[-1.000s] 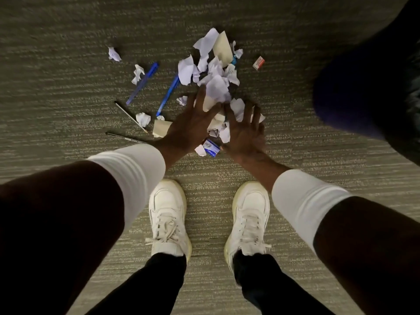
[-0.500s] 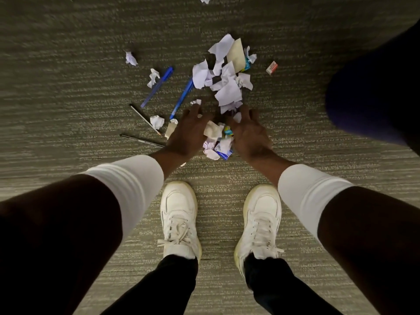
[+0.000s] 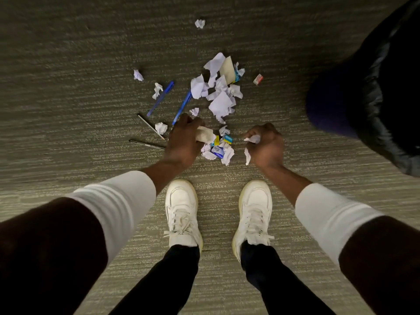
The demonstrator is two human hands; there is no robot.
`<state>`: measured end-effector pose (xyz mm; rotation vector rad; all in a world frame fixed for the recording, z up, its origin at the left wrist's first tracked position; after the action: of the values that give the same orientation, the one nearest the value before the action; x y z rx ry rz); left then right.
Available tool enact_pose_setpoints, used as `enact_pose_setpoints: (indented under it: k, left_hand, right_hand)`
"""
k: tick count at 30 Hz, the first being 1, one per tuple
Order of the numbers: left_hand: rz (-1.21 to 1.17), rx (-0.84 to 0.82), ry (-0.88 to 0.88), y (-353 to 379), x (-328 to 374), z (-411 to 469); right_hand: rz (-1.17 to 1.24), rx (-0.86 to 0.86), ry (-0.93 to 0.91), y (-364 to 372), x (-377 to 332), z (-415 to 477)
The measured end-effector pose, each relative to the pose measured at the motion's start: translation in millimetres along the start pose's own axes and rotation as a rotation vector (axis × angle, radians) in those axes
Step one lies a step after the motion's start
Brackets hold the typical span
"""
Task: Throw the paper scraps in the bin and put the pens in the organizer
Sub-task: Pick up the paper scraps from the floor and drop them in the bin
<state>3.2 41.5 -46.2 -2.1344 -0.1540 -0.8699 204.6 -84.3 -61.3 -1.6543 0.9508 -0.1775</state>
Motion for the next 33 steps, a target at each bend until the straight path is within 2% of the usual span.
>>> enact_pose_setpoints:
  k: [9,14,21,25,28,30,33]
  left_hand:
    - [-0.112,0.012,0.044,-26,135,-24]
    - [-0.270,-0.025,0.028,-22,227,-26]
    - [-0.355,-0.011,0.118,-9,337,-14]
    - [-0.356,0.002,0.082,9,374,4]
    - [-0.320,-0.053,0.036,34,388,14]
    - [-0.328,-0.095,-0.013,48,393,18]
    - [-0.372,-0.130,-0.036,62,396,12]
  right_hand:
    - [0.120,0.103,0.164,-144,13,-40]
    - [0.204,0.186,0.203,-213,26,-50]
    - [0.294,0.332,0.382,-300,78,-43]
    - [0.380,0.346,0.618,-312,131,-31]
    - [0.761,0.234,0.845,-281,170,-24]
    - [0.907,0.186,0.881,-269,186,-14]
    - [0.812,0.154,0.860,-274,193,-11]
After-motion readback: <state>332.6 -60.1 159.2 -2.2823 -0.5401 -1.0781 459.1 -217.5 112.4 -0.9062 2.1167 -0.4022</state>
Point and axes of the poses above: each hand's wrist, its own z-axis towards the middle knuckle, its own y-axis out of the palm, x = y × z, the point moved 9 cm from there along z, towards the middle knuckle, and after that the axes turned 14 degrees about -z, right-handed, at the moved point
